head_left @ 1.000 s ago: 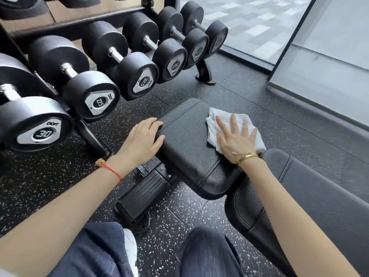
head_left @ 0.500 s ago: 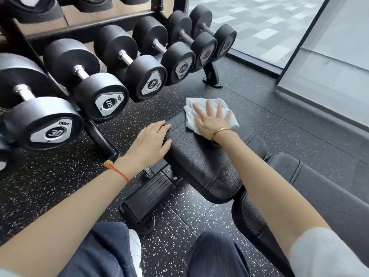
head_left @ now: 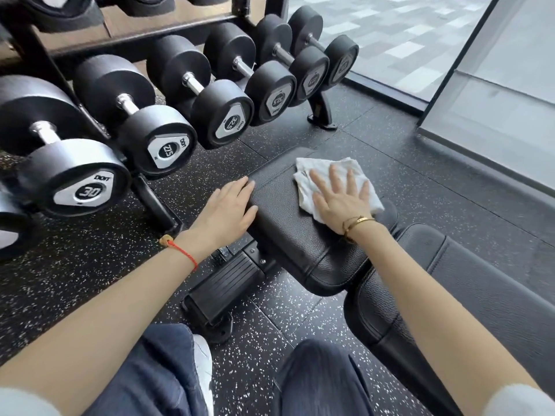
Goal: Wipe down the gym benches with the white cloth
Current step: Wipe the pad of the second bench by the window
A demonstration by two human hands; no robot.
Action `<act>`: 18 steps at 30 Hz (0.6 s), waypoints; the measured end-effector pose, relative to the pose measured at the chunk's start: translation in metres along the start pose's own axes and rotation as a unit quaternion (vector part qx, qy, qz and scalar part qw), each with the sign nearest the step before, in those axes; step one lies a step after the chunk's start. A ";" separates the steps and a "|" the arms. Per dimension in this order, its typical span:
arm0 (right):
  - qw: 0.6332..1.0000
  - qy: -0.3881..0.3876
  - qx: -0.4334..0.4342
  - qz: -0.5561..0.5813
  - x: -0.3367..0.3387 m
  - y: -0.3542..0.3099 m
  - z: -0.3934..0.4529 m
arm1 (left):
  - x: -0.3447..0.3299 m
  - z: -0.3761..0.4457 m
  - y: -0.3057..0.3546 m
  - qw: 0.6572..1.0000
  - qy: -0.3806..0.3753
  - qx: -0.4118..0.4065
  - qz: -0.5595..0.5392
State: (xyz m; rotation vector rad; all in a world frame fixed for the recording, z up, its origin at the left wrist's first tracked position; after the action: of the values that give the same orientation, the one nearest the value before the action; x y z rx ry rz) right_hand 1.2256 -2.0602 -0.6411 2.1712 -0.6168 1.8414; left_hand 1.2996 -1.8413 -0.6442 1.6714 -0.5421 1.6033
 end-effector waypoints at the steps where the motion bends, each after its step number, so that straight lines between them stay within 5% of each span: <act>1: 1.000 0.007 0.012 -0.004 -0.004 -0.006 -0.011 | 0.000 0.000 0.001 1.000 0.000 0.003 0.003; 6: 0.994 0.052 0.097 -0.024 -0.037 -0.023 -0.094 | -0.002 0.005 0.005 1.000 0.007 0.020 0.002; 18: 0.993 0.094 0.057 -0.051 -0.043 -0.026 -0.110 | -0.003 0.013 0.014 1.000 0.011 0.025 0.010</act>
State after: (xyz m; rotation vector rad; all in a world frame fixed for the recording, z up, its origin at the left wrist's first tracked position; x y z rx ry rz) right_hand 1.1354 -1.9826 -0.6608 2.0232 -0.3630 2.0406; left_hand 1.2976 -1.8602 -0.6434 1.6883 -0.5138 1.6609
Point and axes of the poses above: each hand's wrist, its own z-axis towards the middle knuckle, its own x-axis out of the back of the hand, y = z × x, the point moved 5 cm from there along z, towards the middle knuckle, and after that the axes turned 8 degrees about -x, right-handed, at the moved point
